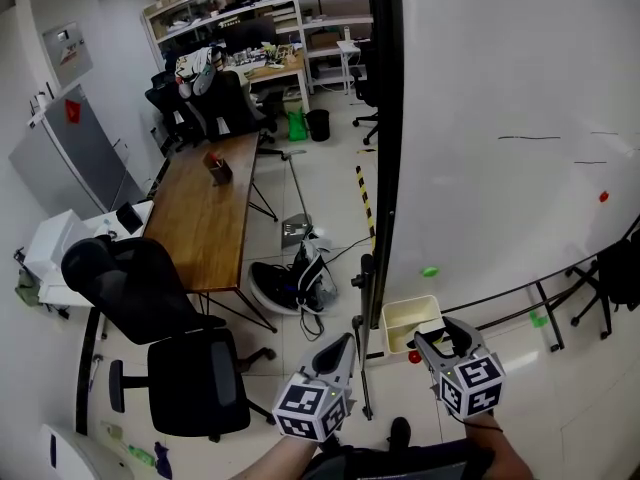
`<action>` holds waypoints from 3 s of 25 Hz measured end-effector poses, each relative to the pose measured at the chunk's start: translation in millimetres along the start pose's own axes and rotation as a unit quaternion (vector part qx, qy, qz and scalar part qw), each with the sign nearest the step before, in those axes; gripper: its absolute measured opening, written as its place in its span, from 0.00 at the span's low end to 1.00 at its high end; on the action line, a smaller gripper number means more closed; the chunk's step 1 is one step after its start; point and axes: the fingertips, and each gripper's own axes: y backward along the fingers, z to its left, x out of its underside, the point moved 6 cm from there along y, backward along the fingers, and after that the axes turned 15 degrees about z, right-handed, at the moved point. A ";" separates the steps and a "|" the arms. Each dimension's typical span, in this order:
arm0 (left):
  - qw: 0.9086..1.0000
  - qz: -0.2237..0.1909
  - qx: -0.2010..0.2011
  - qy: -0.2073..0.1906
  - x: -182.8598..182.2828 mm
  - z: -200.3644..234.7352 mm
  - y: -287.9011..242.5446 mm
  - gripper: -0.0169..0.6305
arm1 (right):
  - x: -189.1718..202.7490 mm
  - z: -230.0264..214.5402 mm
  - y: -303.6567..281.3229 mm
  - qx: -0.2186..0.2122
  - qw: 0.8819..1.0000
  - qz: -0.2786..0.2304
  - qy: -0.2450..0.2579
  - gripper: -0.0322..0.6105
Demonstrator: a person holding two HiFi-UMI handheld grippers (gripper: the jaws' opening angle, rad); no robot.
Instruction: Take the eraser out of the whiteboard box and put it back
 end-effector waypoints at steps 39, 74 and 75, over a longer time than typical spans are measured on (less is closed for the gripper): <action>0.999 -0.046 0.000 0.006 -33.7 0.0 20.9 0.07 | -18.0 1.6 22.7 -0.006 1.000 -0.022 0.012 0.52; 0.988 -0.143 -0.042 -0.029 -85.5 -72.0 102.9 0.07 | -104.8 -12.8 162.5 -0.100 0.971 -0.215 0.029 0.09; 0.988 -0.143 -0.046 -0.028 -84.3 -74.7 100.1 0.07 | -104.6 -16.4 161.5 -0.105 0.970 -0.217 0.030 0.09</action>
